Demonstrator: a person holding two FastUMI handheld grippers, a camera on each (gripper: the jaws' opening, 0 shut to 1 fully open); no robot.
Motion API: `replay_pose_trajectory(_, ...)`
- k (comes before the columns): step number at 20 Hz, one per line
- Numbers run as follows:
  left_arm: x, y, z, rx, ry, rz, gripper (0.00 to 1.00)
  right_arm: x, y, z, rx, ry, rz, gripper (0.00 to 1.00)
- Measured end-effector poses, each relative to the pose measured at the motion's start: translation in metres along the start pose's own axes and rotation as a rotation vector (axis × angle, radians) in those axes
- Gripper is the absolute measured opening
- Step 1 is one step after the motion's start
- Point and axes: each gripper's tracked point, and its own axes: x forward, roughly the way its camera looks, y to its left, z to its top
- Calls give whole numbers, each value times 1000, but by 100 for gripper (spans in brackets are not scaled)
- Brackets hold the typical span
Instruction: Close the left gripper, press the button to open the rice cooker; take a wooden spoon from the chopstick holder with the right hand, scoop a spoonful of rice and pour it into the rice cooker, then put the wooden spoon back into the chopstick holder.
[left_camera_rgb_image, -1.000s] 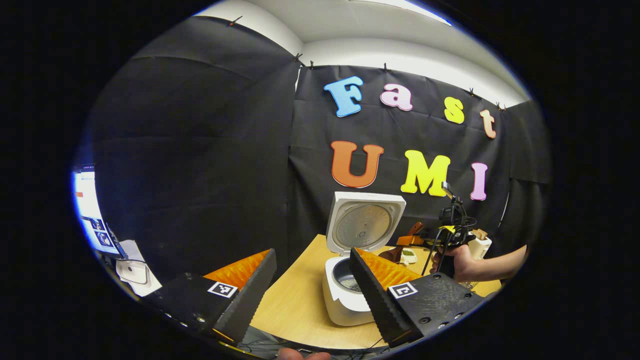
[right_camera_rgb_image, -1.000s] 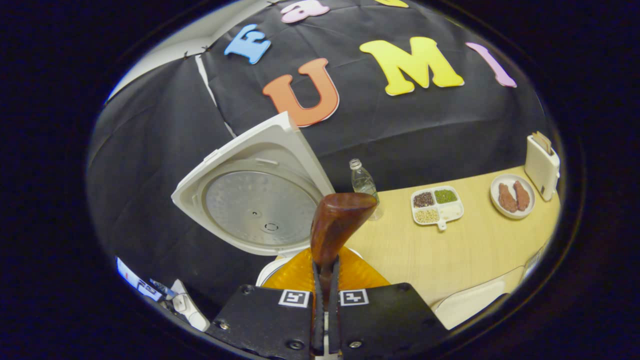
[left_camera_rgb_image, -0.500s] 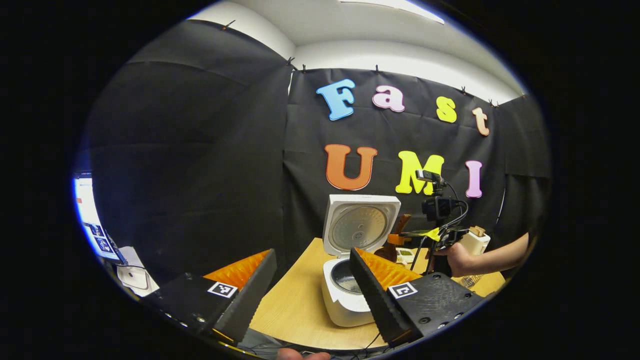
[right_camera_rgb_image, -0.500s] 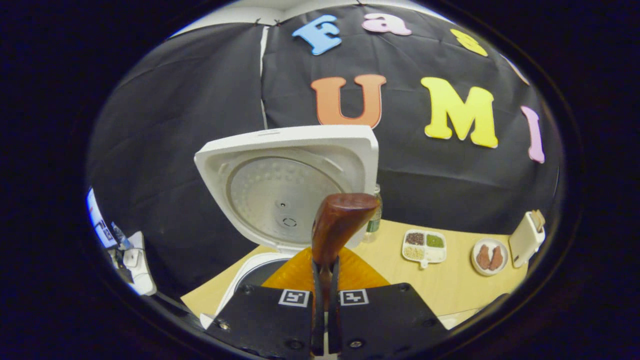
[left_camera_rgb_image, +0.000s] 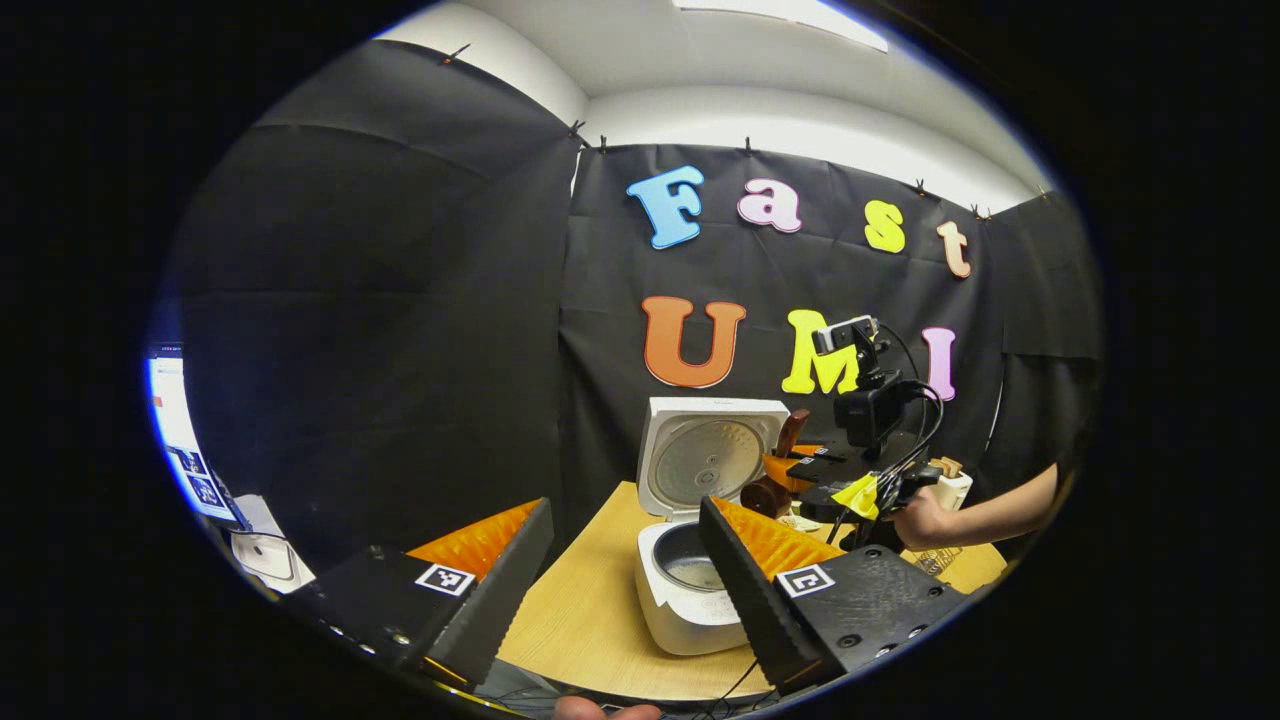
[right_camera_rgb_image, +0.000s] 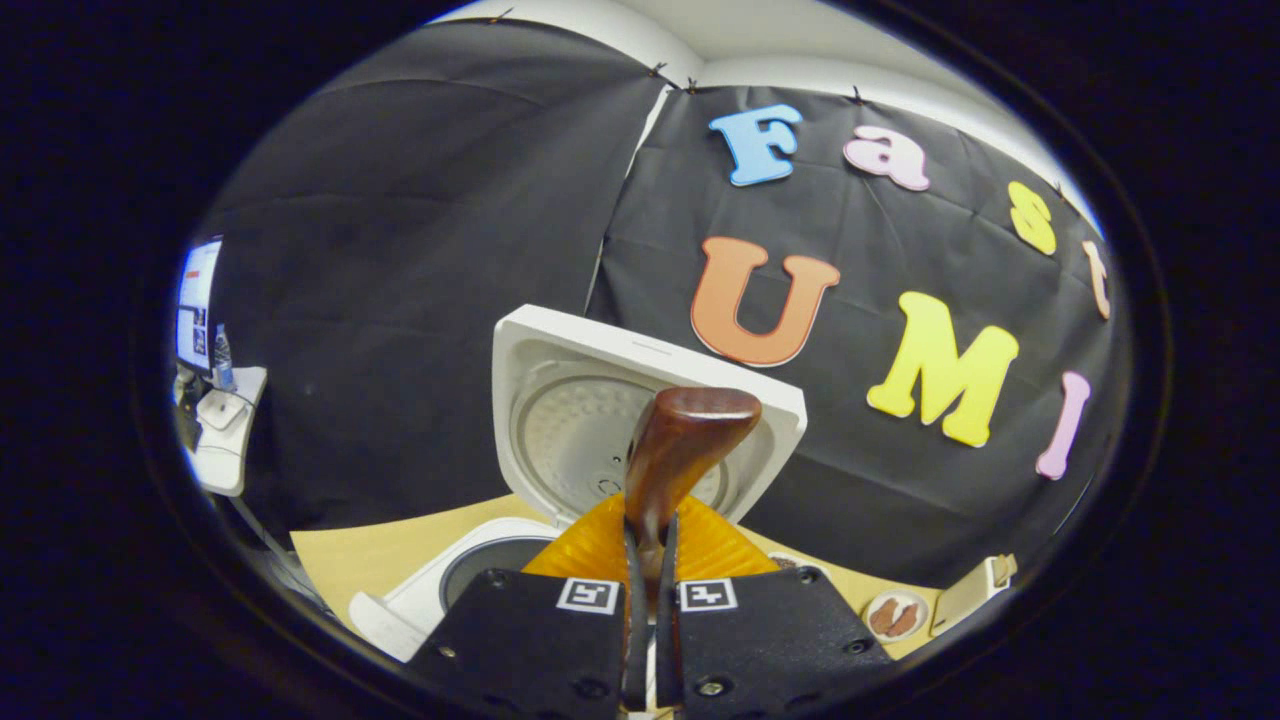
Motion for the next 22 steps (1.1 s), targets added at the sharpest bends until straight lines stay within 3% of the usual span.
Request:
replay_pose_trajectory(2,0,-3,-1,2,3,1,94,-8,-4,11,-28,-34,-13,9)
replay_pose_trajectory(5,-5,-6,3,0,0,11,94,-12,-2,19,26,-57,3,9)
replay_pose_trajectory(12,-13,-26,11,-6,-4,49,94,-40,-30,30,322,-48,27,9)
replay_pose_trajectory(17,-13,-70,16,-14,-1,31,94,-86,-90,39,577,-72,47,9)
replay_pose_trajectory(22,2,-126,26,-4,-3,-27,94,-145,-179,23,620,-114,-12,9)
